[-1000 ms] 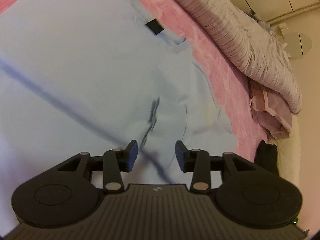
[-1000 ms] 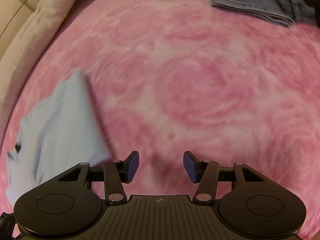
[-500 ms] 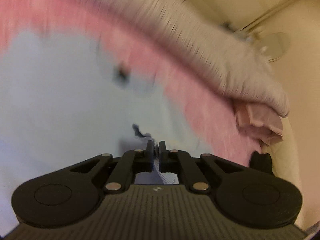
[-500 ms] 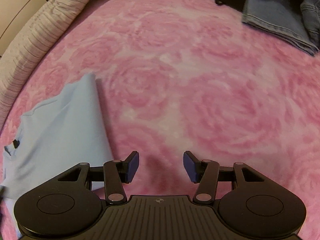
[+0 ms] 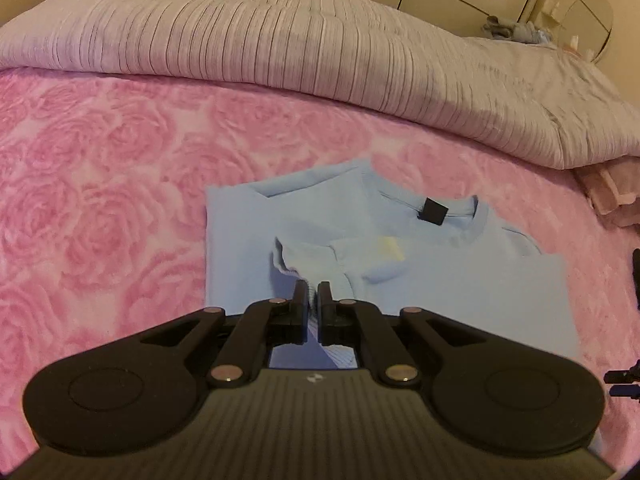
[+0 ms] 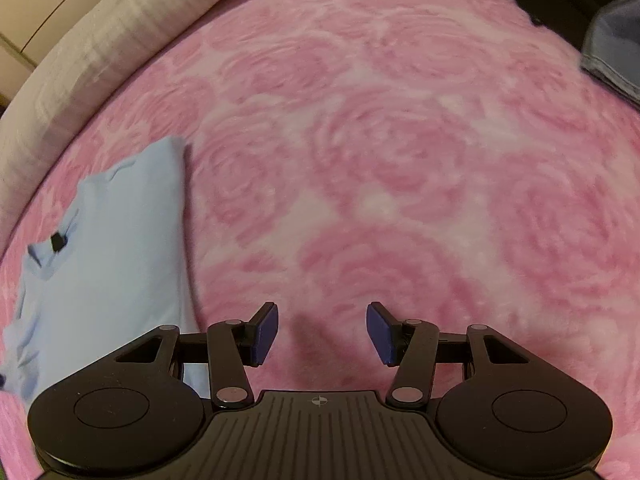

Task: Fold clothes

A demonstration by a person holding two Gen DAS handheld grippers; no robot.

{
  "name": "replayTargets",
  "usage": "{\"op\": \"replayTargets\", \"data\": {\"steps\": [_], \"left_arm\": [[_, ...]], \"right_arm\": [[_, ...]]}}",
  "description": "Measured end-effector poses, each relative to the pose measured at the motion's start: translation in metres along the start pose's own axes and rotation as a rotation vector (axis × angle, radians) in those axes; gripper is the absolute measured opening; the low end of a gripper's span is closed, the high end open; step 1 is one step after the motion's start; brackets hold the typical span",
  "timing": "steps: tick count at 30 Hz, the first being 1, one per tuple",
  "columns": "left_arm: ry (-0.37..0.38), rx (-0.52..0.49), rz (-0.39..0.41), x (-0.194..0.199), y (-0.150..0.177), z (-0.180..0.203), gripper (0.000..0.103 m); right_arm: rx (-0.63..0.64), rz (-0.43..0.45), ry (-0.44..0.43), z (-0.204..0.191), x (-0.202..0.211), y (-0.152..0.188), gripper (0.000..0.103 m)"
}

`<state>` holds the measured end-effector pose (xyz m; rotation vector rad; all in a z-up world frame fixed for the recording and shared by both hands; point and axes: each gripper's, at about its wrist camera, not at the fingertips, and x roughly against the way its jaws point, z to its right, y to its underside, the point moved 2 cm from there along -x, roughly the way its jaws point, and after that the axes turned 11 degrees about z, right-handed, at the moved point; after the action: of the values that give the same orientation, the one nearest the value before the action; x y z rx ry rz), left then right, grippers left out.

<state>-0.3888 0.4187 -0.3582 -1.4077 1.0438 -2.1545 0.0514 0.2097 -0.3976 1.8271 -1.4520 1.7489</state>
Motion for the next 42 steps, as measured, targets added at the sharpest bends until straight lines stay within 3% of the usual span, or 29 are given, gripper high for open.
{"op": "replayTargets", "data": {"steps": [3,6,9,13,14,16,18,21,25,32,38,42], "left_arm": [[-0.008,0.032,-0.001,0.002,0.005,-0.012,0.001],[-0.064,0.014,-0.087,-0.014,0.019,-0.024,0.001],[-0.074,0.005,-0.100,-0.010,0.019,-0.030,0.002],[-0.034,0.020,-0.001,0.009,0.007,-0.030,0.004],[-0.003,0.054,-0.013,0.008,0.009,-0.031,0.008],[0.021,0.085,-0.125,-0.008,0.022,-0.032,0.009],[-0.011,0.016,-0.202,-0.019,0.037,-0.031,0.008],[-0.005,-0.015,-0.212,0.001,0.044,-0.038,0.008],[0.024,0.116,-0.262,0.056,0.056,-0.068,0.029],[0.031,0.299,-0.421,0.145,0.115,-0.116,0.035],[0.065,0.348,-0.484,0.156,0.161,-0.117,0.039],[0.071,0.353,-0.433,0.155,0.172,-0.111,0.043]], "right_arm": [[0.043,0.000,-0.003,-0.010,0.001,0.004,0.053],[0.071,-0.010,-0.007,-0.020,0.000,0.011,0.053],[0.101,0.000,-0.023,-0.032,0.004,0.017,0.053],[0.186,0.039,-0.071,-0.052,0.016,0.023,0.053],[0.204,0.032,-0.096,-0.057,0.016,0.027,0.053],[0.235,-0.003,-0.115,-0.064,0.012,0.035,0.053],[0.260,-0.054,-0.104,-0.068,0.006,0.046,0.053],[0.310,-0.084,0.006,-0.061,0.005,0.056,0.053],[0.240,-0.061,0.014,-0.034,0.039,0.065,0.053],[0.023,-0.125,-0.062,0.013,0.109,0.128,0.053],[0.001,-0.160,-0.048,0.020,0.122,0.180,0.053],[-0.006,-0.178,-0.059,0.024,0.114,0.193,0.053]]}}
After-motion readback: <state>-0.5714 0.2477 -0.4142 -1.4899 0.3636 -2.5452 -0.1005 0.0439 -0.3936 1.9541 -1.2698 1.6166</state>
